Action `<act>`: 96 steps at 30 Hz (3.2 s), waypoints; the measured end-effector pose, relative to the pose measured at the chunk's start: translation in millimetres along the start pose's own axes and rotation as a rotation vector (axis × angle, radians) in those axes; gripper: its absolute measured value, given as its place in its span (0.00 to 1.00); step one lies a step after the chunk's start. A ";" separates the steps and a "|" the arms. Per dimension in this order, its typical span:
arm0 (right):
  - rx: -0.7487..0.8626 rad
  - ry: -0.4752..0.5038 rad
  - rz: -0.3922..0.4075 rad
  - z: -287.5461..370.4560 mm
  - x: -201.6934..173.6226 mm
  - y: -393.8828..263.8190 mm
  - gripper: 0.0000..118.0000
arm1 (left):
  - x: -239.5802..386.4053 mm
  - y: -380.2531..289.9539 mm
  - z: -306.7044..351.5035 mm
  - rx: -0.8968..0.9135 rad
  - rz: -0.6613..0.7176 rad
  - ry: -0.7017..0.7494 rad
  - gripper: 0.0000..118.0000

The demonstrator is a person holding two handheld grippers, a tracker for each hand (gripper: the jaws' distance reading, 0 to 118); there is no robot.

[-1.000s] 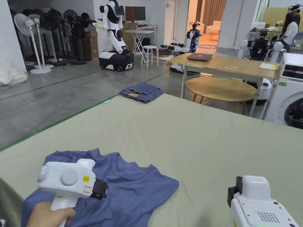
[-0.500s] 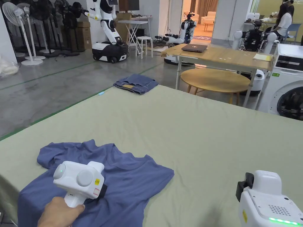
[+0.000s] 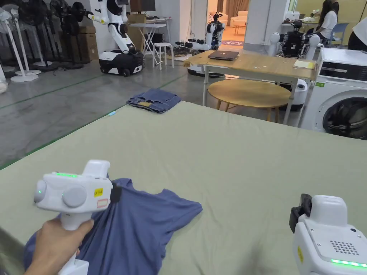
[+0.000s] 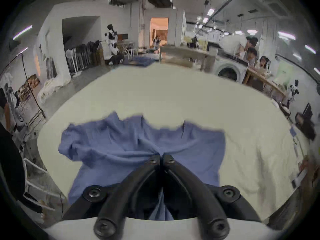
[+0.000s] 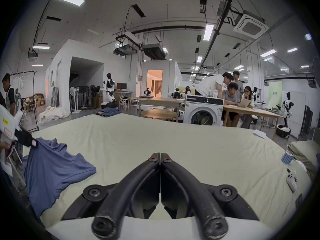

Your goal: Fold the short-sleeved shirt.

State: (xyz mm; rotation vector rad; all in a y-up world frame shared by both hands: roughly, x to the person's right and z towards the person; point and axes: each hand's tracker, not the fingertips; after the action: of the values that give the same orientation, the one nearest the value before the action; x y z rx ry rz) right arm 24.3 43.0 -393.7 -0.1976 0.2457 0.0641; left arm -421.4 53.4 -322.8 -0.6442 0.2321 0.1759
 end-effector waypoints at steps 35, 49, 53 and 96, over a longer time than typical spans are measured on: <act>0.043 -0.412 -0.024 96.8 196.7 -6.3 0.00 | 464.3 29.3 -9.0 0.035 -0.466 -0.792 0.00; -0.007 -0.415 -0.064 96.2 208.8 -15.1 0.00 | 405.9 -8.4 -6.7 0.048 -0.288 -0.731 0.47; 0.004 -0.376 -0.068 89.1 194.0 -8.3 0.00 | 364.4 -9.8 1.9 0.124 -0.245 -0.632 0.31; -0.117 -0.347 -0.007 51.4 187.0 -17.1 0.00 | 216.6 23.3 -230.4 -0.479 -0.093 -0.179 0.01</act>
State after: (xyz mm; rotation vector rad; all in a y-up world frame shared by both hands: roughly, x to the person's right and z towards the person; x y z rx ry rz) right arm 218.8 44.0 -388.0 -0.2998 -0.1049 0.1050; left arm -255.7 -49.7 -572.7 -1.1067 -0.0168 0.1998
